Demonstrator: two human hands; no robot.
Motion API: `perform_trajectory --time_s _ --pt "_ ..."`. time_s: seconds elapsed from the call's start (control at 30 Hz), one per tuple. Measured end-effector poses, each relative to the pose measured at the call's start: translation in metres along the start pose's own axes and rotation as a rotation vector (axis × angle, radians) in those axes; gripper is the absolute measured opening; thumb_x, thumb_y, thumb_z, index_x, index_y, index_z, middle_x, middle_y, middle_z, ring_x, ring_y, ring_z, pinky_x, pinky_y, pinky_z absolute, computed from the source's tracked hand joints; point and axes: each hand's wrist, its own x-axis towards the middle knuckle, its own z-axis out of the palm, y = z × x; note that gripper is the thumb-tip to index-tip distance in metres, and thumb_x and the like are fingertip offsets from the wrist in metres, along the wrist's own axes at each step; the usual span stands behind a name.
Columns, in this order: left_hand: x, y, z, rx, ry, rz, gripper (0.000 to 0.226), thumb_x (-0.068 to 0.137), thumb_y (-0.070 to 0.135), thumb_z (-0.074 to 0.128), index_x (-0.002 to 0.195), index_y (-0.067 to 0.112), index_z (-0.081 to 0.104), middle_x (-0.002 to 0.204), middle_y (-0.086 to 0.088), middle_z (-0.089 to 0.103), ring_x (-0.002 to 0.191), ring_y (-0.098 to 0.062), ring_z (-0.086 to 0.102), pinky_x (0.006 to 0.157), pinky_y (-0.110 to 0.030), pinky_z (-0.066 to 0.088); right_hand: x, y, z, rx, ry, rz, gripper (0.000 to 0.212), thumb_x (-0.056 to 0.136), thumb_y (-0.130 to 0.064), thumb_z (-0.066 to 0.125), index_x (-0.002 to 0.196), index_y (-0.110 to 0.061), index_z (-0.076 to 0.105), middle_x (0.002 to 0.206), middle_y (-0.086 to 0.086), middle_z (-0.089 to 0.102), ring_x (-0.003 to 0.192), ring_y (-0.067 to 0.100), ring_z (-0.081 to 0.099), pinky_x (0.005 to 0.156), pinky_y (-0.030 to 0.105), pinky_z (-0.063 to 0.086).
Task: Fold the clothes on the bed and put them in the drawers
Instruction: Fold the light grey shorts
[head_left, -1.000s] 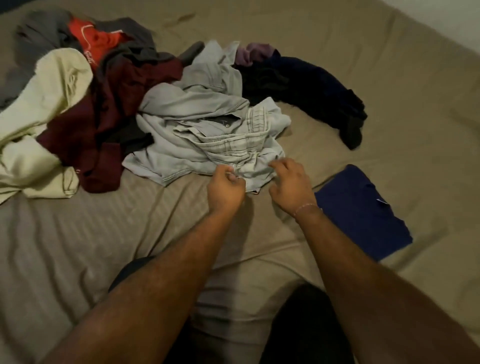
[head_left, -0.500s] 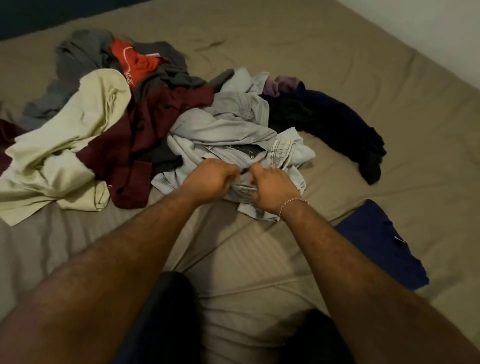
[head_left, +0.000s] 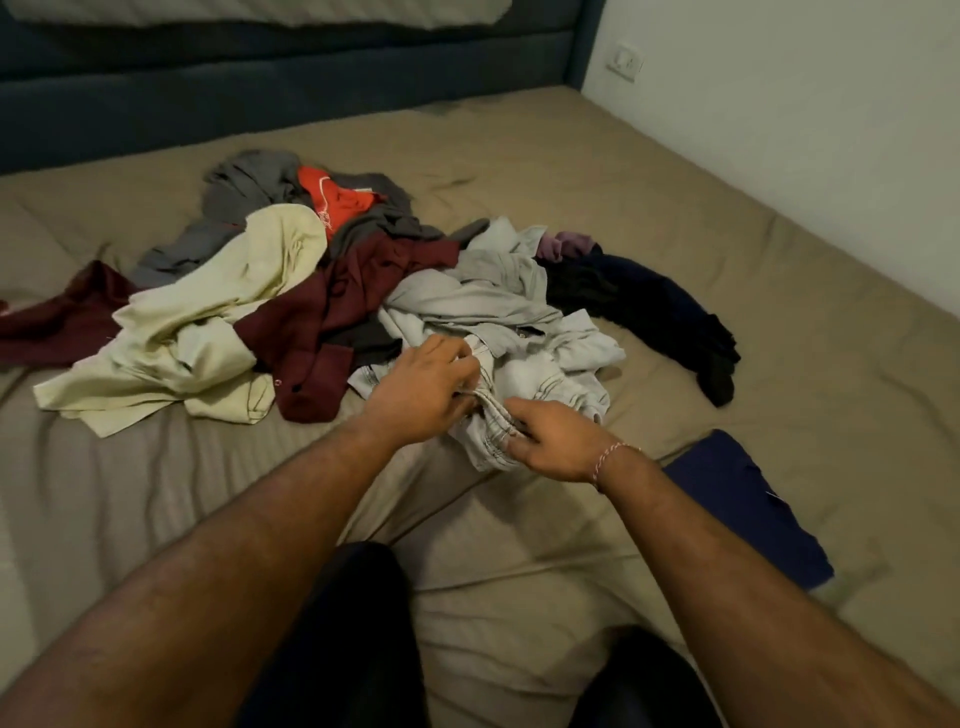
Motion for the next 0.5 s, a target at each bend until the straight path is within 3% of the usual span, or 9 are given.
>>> perform_trajectory --time_s 0.13,0.23,0.3,0.4,0.5 --pt "-0.014 0.011 -0.041 -0.178 0.012 -0.082 0.018 0.102 0.029 0.06 0.096 0.021 0.046 0.082 0.0 0.059 0.073 -0.027 0.056 0.061 -0.04 0.039 -0.021 -0.025 -0.012 0.073 0.161 -0.01 0.024 0.093 -0.039 0.065 0.102 -0.022 0.05 0.09 -0.001 0.063 0.086 0.023 0.061 0.075 0.043 0.05" --pt "-0.029 0.026 -0.068 -0.204 0.097 -0.082 0.015 0.104 0.03 0.057 0.1 0.021 0.045 0.077 0.0 0.059 0.068 -0.029 0.056 0.058 -0.042 0.04 -0.023 -0.045 -0.012 -0.012 0.249 0.026 0.039 0.082 -0.04 0.074 0.111 -0.022 0.056 0.102 0.003 0.069 0.095 0.025 0.065 0.079 0.04 0.053" --pt "-0.039 0.033 -0.09 -0.133 0.091 -0.051 0.016 0.1 0.031 0.063 0.102 0.025 0.049 0.069 0.003 0.06 0.064 -0.023 0.056 0.06 -0.043 0.045 -0.024 -0.051 -0.01 -0.097 0.276 0.114 0.033 0.081 -0.033 0.076 0.107 -0.018 0.064 0.102 0.007 0.071 0.097 0.028 0.066 0.078 0.036 0.054" --pt "-0.046 0.038 -0.126 0.096 -0.104 0.012 0.03 0.092 0.04 0.072 0.11 0.037 0.049 0.06 0.011 0.05 0.056 -0.004 0.047 0.053 -0.033 0.035 -0.025 -0.065 -0.012 -0.168 0.246 0.208 0.014 0.081 -0.026 0.072 0.091 -0.016 0.07 0.093 0.009 0.072 0.092 0.029 0.068 0.073 0.033 0.054" --pt "-0.052 0.041 -0.156 0.22 -0.268 -0.033 0.048 0.089 0.038 0.074 0.13 0.04 0.049 0.071 0.013 0.057 0.06 -0.002 0.048 0.054 -0.024 0.037 -0.023 -0.095 -0.031 -0.168 0.372 0.117 0.006 0.076 -0.018 0.065 0.07 -0.02 0.063 0.077 0.005 0.064 0.079 0.03 0.065 0.064 0.034 0.051"
